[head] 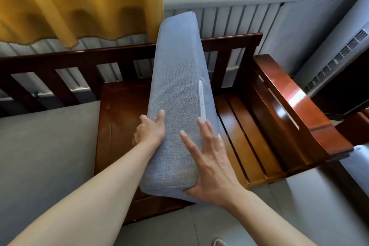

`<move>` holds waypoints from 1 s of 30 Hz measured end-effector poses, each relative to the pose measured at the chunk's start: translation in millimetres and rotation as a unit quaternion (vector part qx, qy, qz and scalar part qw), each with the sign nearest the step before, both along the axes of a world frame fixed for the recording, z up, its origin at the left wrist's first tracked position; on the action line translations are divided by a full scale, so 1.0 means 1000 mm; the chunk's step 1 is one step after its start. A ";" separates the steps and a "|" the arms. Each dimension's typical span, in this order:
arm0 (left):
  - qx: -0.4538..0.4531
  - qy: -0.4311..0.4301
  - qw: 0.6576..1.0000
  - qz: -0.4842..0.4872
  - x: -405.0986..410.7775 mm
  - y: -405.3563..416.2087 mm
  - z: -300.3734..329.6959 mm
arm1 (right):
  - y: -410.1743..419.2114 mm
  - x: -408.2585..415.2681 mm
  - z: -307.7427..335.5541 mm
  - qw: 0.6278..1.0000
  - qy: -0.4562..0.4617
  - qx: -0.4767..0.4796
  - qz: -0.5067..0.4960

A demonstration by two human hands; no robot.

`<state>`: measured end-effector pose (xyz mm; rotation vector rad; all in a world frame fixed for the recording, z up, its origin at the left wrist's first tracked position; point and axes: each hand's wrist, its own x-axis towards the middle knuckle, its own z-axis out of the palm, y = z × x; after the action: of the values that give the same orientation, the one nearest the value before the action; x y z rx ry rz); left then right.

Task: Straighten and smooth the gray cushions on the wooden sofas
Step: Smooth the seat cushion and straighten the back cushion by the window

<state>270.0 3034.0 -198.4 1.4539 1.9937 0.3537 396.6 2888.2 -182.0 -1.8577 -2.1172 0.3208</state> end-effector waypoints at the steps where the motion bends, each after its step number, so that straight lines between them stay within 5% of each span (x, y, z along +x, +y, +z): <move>1: 0.001 -0.006 1.000 0.004 0.002 -0.002 -0.001 | -0.004 0.002 0.000 0.998 0.045 -0.023 -0.037; 4: -0.006 -0.010 1.000 0.024 0.007 -0.007 -0.002 | -0.008 0.006 0.002 0.989 0.056 -0.115 -0.068; 9: -0.032 -0.014 0.996 0.082 -0.002 -0.024 -0.012 | -0.013 -0.001 -0.002 0.990 0.006 -0.140 -0.022; 21: -0.135 -0.111 0.960 0.220 -0.035 -0.059 -0.077 | -0.036 -0.031 -0.053 0.990 -0.010 -0.137 0.039; 30: -0.126 -0.156 0.957 0.208 -0.067 -0.049 -0.104 | -0.020 -0.070 -0.080 0.991 0.021 -0.128 0.019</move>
<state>203.2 2984.9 -302.7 0.7608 1.9838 0.4563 326.7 2868.2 -261.8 -1.9280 -2.1708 0.6633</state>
